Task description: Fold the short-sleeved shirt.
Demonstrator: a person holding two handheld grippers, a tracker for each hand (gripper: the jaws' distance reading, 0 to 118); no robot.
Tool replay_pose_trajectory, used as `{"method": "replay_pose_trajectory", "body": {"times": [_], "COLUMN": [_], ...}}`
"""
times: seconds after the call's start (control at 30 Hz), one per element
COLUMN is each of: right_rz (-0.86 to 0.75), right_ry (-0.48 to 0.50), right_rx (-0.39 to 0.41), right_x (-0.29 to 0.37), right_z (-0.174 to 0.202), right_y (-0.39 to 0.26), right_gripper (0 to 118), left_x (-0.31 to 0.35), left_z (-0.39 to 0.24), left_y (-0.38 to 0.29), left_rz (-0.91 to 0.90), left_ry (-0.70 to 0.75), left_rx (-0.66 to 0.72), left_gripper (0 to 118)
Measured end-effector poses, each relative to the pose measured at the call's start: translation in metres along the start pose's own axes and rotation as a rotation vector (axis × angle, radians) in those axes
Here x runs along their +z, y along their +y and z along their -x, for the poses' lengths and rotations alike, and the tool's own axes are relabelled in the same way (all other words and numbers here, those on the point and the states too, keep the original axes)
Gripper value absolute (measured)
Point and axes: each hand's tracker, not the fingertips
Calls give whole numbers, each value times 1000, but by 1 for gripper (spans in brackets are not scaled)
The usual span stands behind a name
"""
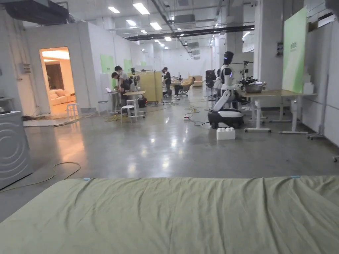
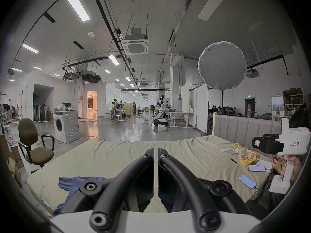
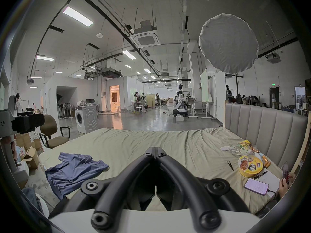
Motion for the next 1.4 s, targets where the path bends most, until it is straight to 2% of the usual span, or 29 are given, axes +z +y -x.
{"method": "replay_pose_trajectory", "body": {"times": [0.07,0.2,0.3,0.37,0.43,0.47,0.67,0.73,0.83,0.93,1.13,1.17,1.2,1.23,1.3,1.33,1.37,1.4], "right_rz": [3,25,52,90,106,118,221,253,323,382,461,466,469,467,473,479,481,477], "right_ry": [5,25,40,56,65,73,64,52,22,4,-11,-7,1,7,19,24,28,28], "right_rx": [1,-5,-22,-55,-56,-58,-45,-38,-36,-25,14,27,41,55,66,66,65,60], "right_x": [0,-4,-13,-19,-24,-26,-43,-50,-58,-66,-80,-80,-79,-78,-77,-76,-75,-72], "right_z": [1,4,5,6,8,9,9,6,3,1,2,3,4,5,6,6,5,5], "right_y": [-2,-8,-16,-22,-27,-29,-49,-59,-72,-84,-101,-102,-102,-103,-106,-106,-107,-107], "right_gripper": [0,0,0,0,0,0,0,0,0,0,0,0,0,0,0,0,0,0], "left_x": [0,2,-9,-22,-39,-48,-128,-155,-191,-222,-250,-245,-246,-246,-247,-248,-250,-252], "left_z": [12,40,79,102,124,132,173,185,208,231,248,246,242,240,239,239,241,244], "left_y": [-2,-8,-26,-42,-63,-73,-152,-175,-202,-229,-282,-280,-274,-273,-269,-265,-264,-264], "left_rz": [36,133,259,339,422,440,625,646,702,775,936,905,853,870,869,873,880,890], "left_ry": [23,93,103,91,99,110,126,159,133,212,246,247,275,279,256,256,267,276], "left_rx": [17,2,-40,4,41,44,117,115,162,175,195,200,209,204,178,178,192,222], "left_gripper": [7,22,45,70,86,89,89,89,89,89,89,88,85,74,46,27,21,21]}}
